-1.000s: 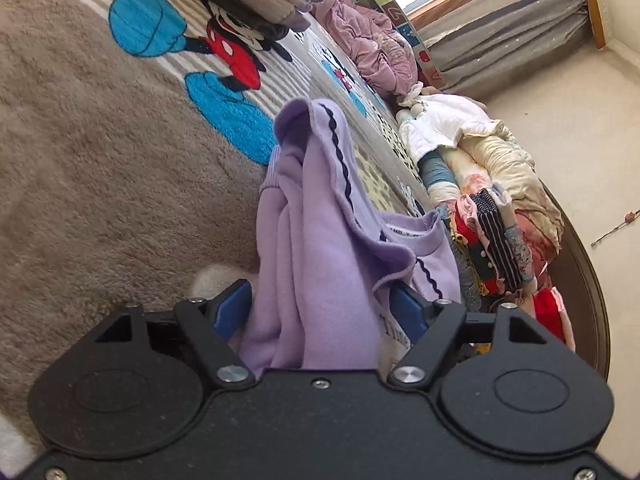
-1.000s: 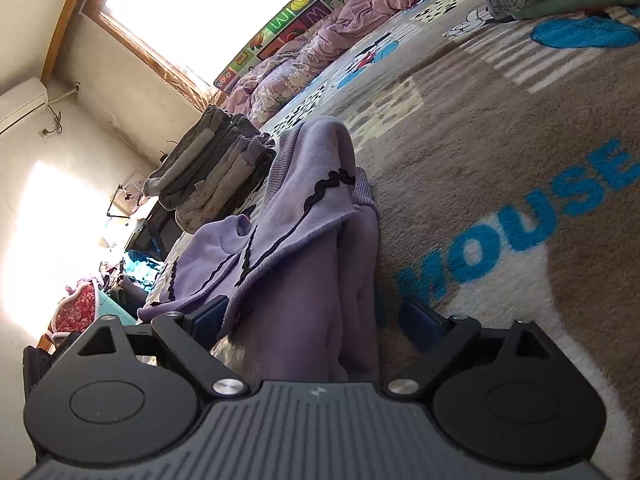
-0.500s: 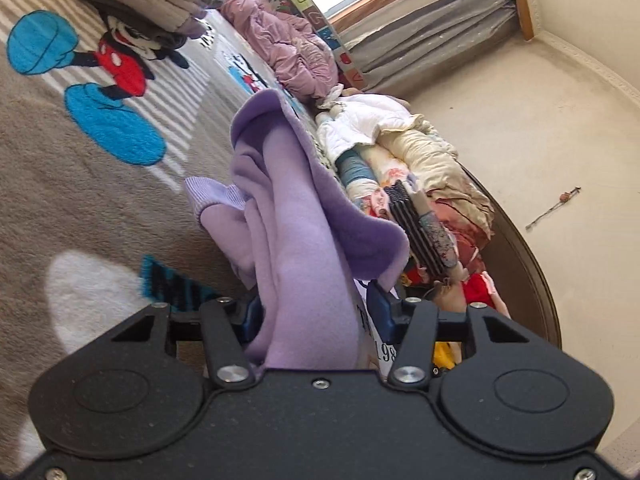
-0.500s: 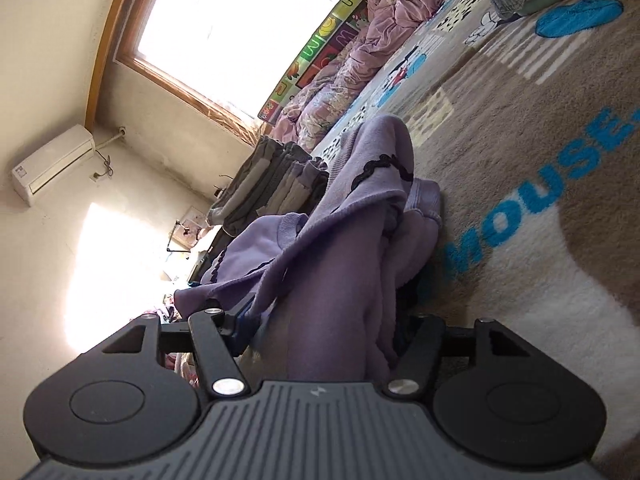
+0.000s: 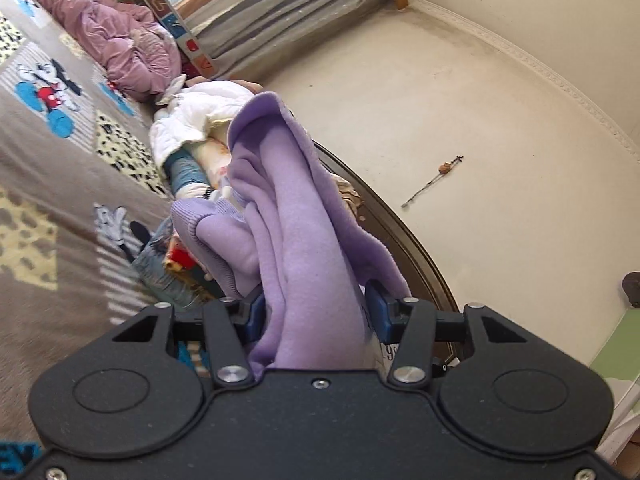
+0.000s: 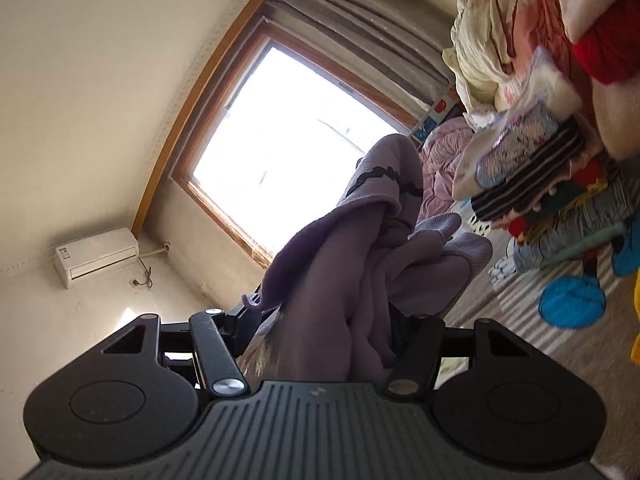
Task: Fold clothes
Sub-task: 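Carry the sweatshirt with both grippers toward the clothes pile by the headboard, then lower the sweatshirt onto the folded clothes stack and open both grippers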
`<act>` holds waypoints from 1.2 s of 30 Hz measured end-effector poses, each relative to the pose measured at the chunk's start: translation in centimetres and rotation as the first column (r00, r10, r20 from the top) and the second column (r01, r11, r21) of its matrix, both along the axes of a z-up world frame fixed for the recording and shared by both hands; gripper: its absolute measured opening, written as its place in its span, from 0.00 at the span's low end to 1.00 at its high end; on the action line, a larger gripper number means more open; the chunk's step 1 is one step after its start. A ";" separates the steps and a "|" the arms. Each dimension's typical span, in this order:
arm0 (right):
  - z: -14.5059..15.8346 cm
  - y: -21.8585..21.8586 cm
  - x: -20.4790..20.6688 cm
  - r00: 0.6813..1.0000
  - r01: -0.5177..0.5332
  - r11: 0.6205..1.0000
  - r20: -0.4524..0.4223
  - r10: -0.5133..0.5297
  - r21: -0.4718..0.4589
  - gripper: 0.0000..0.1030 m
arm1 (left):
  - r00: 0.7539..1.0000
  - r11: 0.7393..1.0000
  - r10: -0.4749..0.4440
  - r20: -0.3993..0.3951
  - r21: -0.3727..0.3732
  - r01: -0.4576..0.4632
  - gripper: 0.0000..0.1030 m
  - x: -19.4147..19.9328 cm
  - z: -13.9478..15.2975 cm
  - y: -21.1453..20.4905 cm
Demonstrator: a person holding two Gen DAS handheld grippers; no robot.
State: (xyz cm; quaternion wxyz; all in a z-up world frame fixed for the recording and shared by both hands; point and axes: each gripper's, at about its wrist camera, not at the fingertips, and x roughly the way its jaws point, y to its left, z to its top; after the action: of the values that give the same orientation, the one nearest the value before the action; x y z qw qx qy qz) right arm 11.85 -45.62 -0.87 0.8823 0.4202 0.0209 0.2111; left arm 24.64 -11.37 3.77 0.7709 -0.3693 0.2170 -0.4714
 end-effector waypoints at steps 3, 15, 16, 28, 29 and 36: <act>2.8 -3.9 1.9 0.998 0.052 0.998 0.047 -0.051 -0.027 0.60 | 0.998 0.997 -0.066 0.012 -0.048 0.067 0.46 5.0 2.5 -4.0; 6.7 -16.4 15.7 0.940 0.340 0.937 0.013 -0.342 0.073 0.60 | 0.984 0.984 -0.175 -0.030 -0.032 0.174 0.50 22.2 3.8 -16.9; 5.0 -16.5 17.2 0.919 0.391 0.918 -0.073 -0.387 0.064 0.62 | 0.988 0.988 -0.134 -0.083 0.064 0.139 0.53 23.3 2.2 -18.0; -0.2 -15.9 23.4 0.761 0.510 0.832 -0.335 -0.555 -0.220 0.69 | 0.999 0.946 0.001 -0.045 0.323 0.014 0.74 23.4 0.5 -18.9; 0.4 -15.5 22.8 0.760 0.519 0.821 -0.310 -0.571 -0.240 0.70 | 1.000 0.949 0.010 -0.024 0.314 -0.002 0.76 22.9 1.1 -18.4; 5.1 -12.0 16.8 0.767 0.520 0.757 -0.173 -0.617 -0.395 0.86 | 0.986 0.908 0.088 0.141 0.396 -0.138 0.94 16.0 4.8 -15.1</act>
State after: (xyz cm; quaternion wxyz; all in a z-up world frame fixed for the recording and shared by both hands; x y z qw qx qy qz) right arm 28.68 -57.60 4.21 0.9474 0.2817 0.0554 -0.1412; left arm 40.68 -26.48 8.54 0.8683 -0.1846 0.2412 -0.3921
